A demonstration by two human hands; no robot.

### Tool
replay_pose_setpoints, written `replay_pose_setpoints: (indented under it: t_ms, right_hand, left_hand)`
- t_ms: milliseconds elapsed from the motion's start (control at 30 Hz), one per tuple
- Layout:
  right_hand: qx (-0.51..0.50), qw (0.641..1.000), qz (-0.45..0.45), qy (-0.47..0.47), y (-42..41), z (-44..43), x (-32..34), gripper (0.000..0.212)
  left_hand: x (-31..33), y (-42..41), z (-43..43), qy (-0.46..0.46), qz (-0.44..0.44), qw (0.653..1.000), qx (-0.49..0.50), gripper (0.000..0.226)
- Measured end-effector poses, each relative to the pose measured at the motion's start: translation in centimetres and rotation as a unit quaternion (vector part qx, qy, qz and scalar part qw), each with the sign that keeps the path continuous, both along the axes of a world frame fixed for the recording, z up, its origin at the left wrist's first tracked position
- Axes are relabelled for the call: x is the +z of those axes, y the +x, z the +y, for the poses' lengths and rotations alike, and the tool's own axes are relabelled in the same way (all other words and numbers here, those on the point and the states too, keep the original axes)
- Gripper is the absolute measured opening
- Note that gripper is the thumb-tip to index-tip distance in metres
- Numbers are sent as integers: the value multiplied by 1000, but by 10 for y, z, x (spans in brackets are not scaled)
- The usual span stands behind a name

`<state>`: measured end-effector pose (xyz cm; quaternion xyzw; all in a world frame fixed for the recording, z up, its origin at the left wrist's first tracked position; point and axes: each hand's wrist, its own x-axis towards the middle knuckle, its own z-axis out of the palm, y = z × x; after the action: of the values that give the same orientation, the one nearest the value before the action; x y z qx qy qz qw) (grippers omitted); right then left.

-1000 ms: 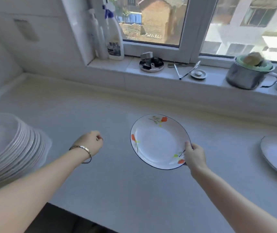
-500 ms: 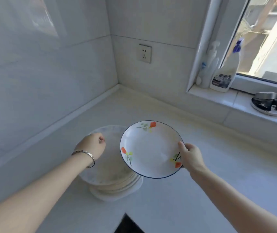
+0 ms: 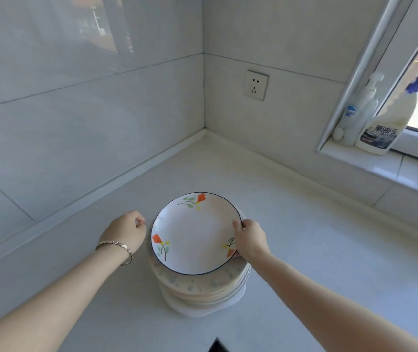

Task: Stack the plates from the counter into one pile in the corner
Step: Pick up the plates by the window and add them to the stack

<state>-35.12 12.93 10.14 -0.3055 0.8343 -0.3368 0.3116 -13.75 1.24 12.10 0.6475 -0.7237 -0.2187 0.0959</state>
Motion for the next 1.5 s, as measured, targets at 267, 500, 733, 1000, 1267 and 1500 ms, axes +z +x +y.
replay_pose_setpoints:
  t_ms: [267,500,733,1000,1267,1500]
  right_hand:
    - [126,953,239,137,-1,5,5,30]
    - [98,957,245,118,-13,7,8,41]
    - [49,959,227,161,-71,60,9,36]
    - [35,946,74,313,-132,169,-18,36]
    - [-107,955,-3,278,-183,330,-37,31]
    - [-226,940,-42,251,-256,504,-59,29]
  left_hand:
    - [-1,-1,-4,4,5,1000,-23,24]
    - [3,-8,-5,-4,17,999,-43,25]
    - [23,-79,17,-55,31,983,-170,27]
    - [9,-199,96,25,10,931,-364,24]
    - [-31,-317,220,84,-80,861,-496,27]
    - [-60,-424,360,81,-117,830,-539,22]
